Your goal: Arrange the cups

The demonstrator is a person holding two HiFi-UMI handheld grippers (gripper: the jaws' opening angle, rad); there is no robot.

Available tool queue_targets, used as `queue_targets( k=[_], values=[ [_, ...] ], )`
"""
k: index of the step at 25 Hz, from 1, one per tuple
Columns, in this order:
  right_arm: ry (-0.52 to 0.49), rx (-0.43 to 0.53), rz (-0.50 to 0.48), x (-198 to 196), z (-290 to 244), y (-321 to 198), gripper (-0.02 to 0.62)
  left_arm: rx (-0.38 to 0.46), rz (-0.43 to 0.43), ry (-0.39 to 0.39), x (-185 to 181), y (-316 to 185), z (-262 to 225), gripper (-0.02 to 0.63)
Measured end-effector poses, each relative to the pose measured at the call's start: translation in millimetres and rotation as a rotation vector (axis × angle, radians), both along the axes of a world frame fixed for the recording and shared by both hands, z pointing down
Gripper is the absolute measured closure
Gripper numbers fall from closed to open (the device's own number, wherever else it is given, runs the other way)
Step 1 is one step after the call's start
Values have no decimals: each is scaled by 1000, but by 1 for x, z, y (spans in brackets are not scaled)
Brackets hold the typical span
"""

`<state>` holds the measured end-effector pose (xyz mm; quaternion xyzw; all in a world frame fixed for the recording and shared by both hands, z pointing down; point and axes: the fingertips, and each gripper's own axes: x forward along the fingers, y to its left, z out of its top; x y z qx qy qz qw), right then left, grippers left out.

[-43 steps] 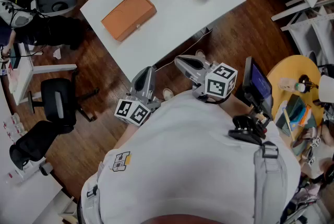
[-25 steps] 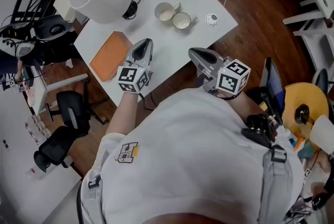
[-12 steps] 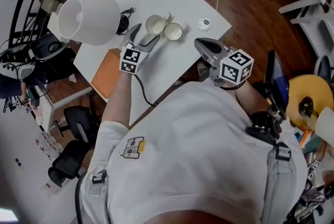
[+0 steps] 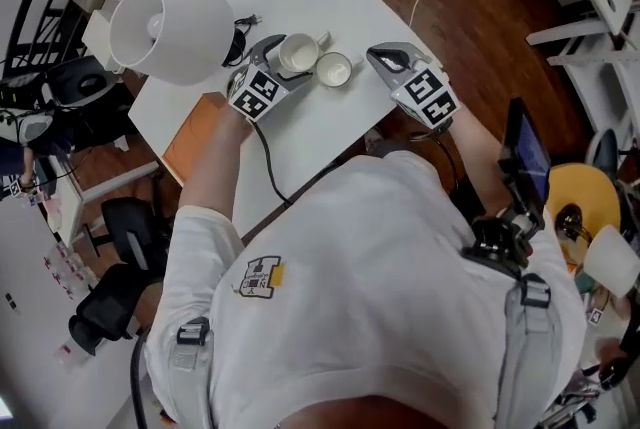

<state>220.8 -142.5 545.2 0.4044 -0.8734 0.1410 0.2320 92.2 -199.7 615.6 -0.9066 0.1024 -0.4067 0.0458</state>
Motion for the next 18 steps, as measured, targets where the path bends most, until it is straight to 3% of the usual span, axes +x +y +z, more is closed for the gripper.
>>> queue_targets(
  k=[3, 7, 13, 18],
  values=[
    [193, 17, -173, -17, 22, -38, 594, -3, 3, -18, 1, -1, 2, 160],
    [341, -24, -358, -48, 54, -71, 594, 0, -52, -22, 1, 1, 1, 161],
    [423, -3, -492, -88, 65, -92, 592, 3, -266, 19, -15, 3, 1, 166],
    [479, 36, -619, -131, 64, -94, 594, 22, -385, 7, -47, 28, 0, 209]
  ],
)
